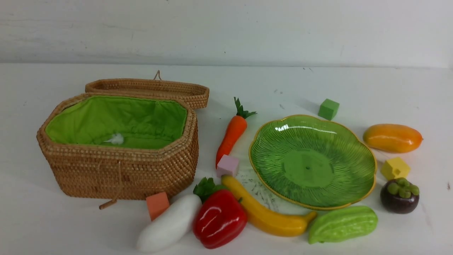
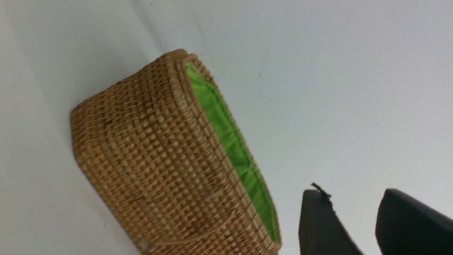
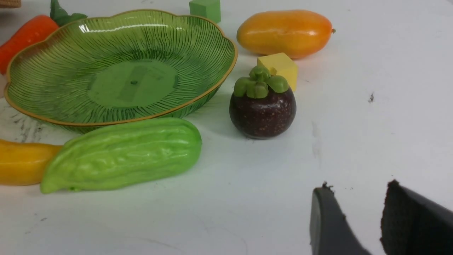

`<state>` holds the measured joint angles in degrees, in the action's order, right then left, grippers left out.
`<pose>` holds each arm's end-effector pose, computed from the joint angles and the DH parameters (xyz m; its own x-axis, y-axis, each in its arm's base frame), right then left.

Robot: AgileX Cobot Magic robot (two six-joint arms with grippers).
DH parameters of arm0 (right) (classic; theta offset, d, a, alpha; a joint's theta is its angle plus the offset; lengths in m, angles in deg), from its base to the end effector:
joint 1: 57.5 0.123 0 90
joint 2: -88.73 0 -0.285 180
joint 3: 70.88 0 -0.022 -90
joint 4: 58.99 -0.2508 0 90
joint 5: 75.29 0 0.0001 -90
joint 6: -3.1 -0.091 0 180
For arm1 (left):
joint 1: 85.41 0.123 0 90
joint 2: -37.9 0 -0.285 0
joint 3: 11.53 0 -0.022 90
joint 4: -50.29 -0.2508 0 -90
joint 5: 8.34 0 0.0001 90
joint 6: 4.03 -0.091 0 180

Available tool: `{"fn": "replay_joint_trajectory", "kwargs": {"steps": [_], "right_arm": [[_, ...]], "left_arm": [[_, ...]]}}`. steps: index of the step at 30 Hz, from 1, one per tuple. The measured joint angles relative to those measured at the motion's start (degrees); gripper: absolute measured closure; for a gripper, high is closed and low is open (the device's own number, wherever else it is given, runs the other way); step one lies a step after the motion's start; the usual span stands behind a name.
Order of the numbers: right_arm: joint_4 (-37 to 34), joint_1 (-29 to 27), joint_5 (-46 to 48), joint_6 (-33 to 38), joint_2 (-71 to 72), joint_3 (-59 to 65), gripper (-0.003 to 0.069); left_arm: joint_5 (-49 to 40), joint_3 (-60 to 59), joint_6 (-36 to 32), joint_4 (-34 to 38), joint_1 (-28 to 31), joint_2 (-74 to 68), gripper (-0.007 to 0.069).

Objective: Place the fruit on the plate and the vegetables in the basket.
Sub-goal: Take a daikon with your left arm and place it on the basket on the left.

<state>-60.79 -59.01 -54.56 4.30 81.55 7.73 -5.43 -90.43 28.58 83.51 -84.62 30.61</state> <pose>0.0530 -0.0004 0.1730 -0.2840 0.0159 -0.9587 0.0181 0.9998 0.0113 0.0565 0.0033 0.2076 0.0824 -0.9107 -0.4048 0.0822 0.4110 -0.9079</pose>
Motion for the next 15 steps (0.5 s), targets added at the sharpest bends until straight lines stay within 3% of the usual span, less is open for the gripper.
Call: {"fn": "replay_joint_trajectory", "kwargs": {"steps": [7,15], "right_arm": [[0.1,0.0,0.0,0.1,0.0,0.0,0.0418],[8.2,0.0,-1.8,1.2,0.0,0.1,0.0418]], "left_arm": [[-8.8,9.5,-6.9,-6.0,0.0,-0.3,0.0638],[-21.7,25.7,-22.2,-10.1,0.0,-16.2,0.0638]]}}
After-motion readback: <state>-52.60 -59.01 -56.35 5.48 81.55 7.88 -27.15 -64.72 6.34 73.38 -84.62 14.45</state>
